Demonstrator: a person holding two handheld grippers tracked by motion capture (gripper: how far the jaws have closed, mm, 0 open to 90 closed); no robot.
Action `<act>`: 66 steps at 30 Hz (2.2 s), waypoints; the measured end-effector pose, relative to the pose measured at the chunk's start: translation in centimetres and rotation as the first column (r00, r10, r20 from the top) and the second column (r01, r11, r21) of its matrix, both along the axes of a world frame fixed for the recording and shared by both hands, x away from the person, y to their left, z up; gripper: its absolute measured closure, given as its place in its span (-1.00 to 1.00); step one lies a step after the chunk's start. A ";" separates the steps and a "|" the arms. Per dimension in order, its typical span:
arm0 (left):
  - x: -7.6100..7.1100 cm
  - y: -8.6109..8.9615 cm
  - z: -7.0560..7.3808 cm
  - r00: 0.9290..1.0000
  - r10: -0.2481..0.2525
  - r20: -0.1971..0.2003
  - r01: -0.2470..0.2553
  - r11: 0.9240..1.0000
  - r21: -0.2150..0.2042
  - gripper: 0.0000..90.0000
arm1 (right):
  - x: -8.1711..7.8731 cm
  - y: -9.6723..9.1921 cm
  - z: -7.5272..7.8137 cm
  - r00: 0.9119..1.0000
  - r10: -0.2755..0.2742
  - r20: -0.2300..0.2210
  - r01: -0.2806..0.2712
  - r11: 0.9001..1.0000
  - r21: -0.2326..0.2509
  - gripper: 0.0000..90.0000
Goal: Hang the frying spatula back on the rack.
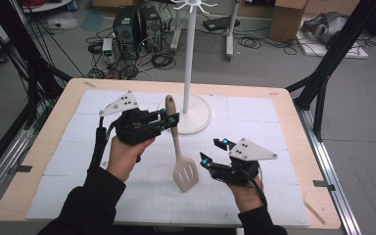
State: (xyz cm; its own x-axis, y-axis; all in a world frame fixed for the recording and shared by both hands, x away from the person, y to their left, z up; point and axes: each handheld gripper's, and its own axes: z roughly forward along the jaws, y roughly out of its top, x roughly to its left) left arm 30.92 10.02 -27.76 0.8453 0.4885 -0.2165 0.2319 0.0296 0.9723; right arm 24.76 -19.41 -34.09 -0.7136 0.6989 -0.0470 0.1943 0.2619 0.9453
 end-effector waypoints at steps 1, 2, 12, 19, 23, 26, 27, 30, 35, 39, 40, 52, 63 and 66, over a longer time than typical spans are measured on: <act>0.2 0.0 0.3 1.000 -0.010 0.012 0.010 1.000 0.006 0.63 | -0.2 -0.6 0.1 1.000 -0.013 0.000 0.013 1.000 -0.007 -0.21; 0.5 0.1 0.6 0.999 -0.024 0.025 0.024 1.000 0.013 0.63 | -0.3 -1.2 0.0 1.000 -0.026 0.006 0.026 1.000 -0.017 -0.26; 2.9 -0.7 4.4 0.987 -0.112 0.119 0.107 0.993 0.049 0.63 | -0.9 -6.0 -1.2 0.984 -0.177 -0.015 0.177 0.984 -0.023 -0.61; 5.0 -1.7 7.3 0.980 -0.144 0.139 0.136 0.988 0.070 0.63 | -0.9 -7.0 -1.5 0.978 -0.208 -0.013 0.208 0.978 -0.014 -0.61; 6.6 -2.0 8.4 0.980 -0.153 0.126 0.145 0.987 0.071 0.63 | -1.1 -7.2 -1.5 0.976 -0.216 -0.014 0.216 0.976 -0.010 -0.61; 7.6 -2.3 9.1 0.980 -0.156 0.124 0.148 0.986 0.074 0.63 | -1.2 -7.4 -1.6 0.975 -0.222 -0.016 0.222 0.975 -0.004 -0.61; 7.9 -2.5 9.3 0.980 -0.155 0.129 0.145 0.986 0.080 0.63 | -1.2 -7.5 -1.6 0.975 -0.222 -0.018 0.222 0.975 -0.003 -0.61; 8.9 -2.8 9.8 0.980 -0.157 0.125 0.148 0.986 0.078 0.63 | -1.2 -7.7 -1.6 0.974 -0.227 -0.012 0.227 0.974 -0.003 -0.61; 11.1 -3.0 10.3 0.982 -0.164 0.093 0.158 0.985 0.065 0.63 | -1.2 -7.9 -1.6 0.973 -0.230 -0.015 0.230 0.973 0.011 -0.61; 12.4 -3.7 10.7 0.986 -0.144 0.086 0.139 0.988 0.062 0.63 | -1.2 -7.9 -1.6 0.974 -0.227 -0.018 0.228 0.974 0.015 -0.61; 12.7 -4.1 10.7 0.987 -0.138 0.084 0.132 0.989 0.064 0.63 | -1.2 -7.9 -1.6 0.973 -0.231 -0.018 0.231 0.973 0.015 -0.61; 15.3 -7.3 11.9 0.994 -0.085 0.067 0.079 0.992 0.097 0.63 | -1.0 -8.5 -1.8 0.971 -0.239 -0.025 0.239 0.971 0.027 -0.61; 16.4 -7.9 12.0 0.997 -0.055 0.052 0.050 0.994 0.093 0.63 | -0.9 -8.5 -1.9 0.972 -0.232 -0.039 0.233 0.972 0.039 -0.61; 16.7 -7.6 12.0 0.998 -0.040 0.049 0.036 0.995 0.094 0.63 | -0.9 -8.5 -1.9 0.972 -0.231 -0.039 0.232 0.972 0.038 -0.61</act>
